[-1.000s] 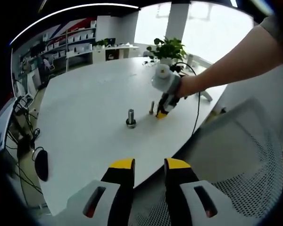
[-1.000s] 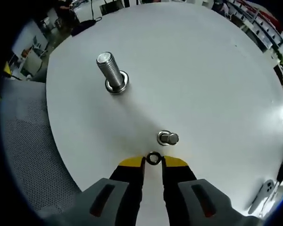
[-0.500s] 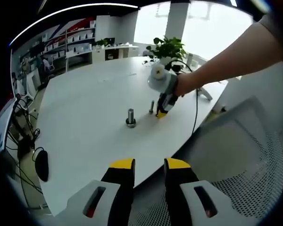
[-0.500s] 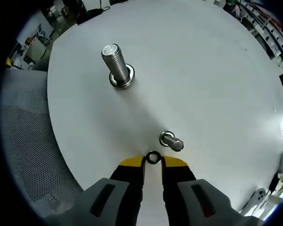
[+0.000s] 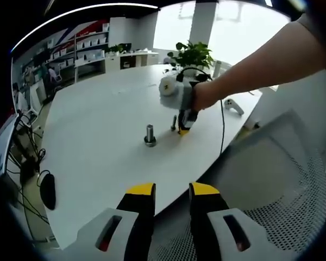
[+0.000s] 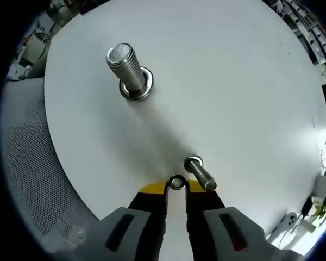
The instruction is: Place the washer onto the threaded stud by aligning its center hole with the stud, sliding it down to the base, and recovering from edge contact or off-axis alignment until the washer reaches the visible bottom stop.
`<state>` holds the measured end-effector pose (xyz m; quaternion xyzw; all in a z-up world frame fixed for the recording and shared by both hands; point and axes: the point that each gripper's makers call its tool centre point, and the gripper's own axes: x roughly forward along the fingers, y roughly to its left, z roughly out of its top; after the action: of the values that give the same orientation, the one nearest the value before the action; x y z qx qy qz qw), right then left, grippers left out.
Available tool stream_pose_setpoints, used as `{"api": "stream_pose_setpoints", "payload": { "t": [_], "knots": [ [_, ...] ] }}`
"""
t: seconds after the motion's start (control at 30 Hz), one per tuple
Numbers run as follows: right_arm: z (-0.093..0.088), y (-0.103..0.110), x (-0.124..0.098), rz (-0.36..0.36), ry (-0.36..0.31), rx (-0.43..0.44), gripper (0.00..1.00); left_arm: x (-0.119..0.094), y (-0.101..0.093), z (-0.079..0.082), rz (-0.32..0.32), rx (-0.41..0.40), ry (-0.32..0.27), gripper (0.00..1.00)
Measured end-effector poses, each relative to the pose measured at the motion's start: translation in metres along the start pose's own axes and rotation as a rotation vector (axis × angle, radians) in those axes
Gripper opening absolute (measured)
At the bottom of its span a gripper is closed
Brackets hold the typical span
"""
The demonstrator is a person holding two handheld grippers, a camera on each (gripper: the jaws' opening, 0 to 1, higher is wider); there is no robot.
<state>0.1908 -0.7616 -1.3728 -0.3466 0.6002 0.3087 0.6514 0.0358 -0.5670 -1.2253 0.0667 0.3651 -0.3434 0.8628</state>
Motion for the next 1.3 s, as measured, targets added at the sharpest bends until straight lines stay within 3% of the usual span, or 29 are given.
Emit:
{"api": "stream_pose_setpoints", "payload": {
  "t": [0.13,0.23,0.37,0.73,0.97,1.17,1.3],
  "knots": [
    [-0.002,0.000,-0.001,0.005,-0.124,0.062,0.14,0.000,0.000,0.001,0.000,0.000,-0.005,0.22],
    [-0.003,-0.002,-0.001,0.019,-0.194,0.168,0.13,0.000,0.001,0.001,0.000,-0.002,-0.008,0.22],
    [-0.004,0.010,-0.007,-0.005,-0.206,0.136,0.13,-0.001,0.000,0.001,-0.002,-0.003,-0.008,0.22],
    [-0.007,0.025,-0.027,-0.003,-0.221,0.158,0.13,-0.001,0.001,0.003,-0.002,-0.005,-0.016,0.22],
    [-0.002,0.011,-0.047,-0.028,-0.267,0.147,0.13,-0.001,0.002,0.004,-0.001,-0.005,-0.019,0.22],
    [-0.004,-0.009,-0.049,-0.059,-0.293,0.136,0.14,-0.002,0.002,0.006,0.002,-0.004,-0.031,0.22],
    [0.003,-0.012,-0.061,-0.089,-0.342,0.125,0.14,-0.001,0.001,0.004,-0.002,-0.001,-0.022,0.22]
  ]
}}
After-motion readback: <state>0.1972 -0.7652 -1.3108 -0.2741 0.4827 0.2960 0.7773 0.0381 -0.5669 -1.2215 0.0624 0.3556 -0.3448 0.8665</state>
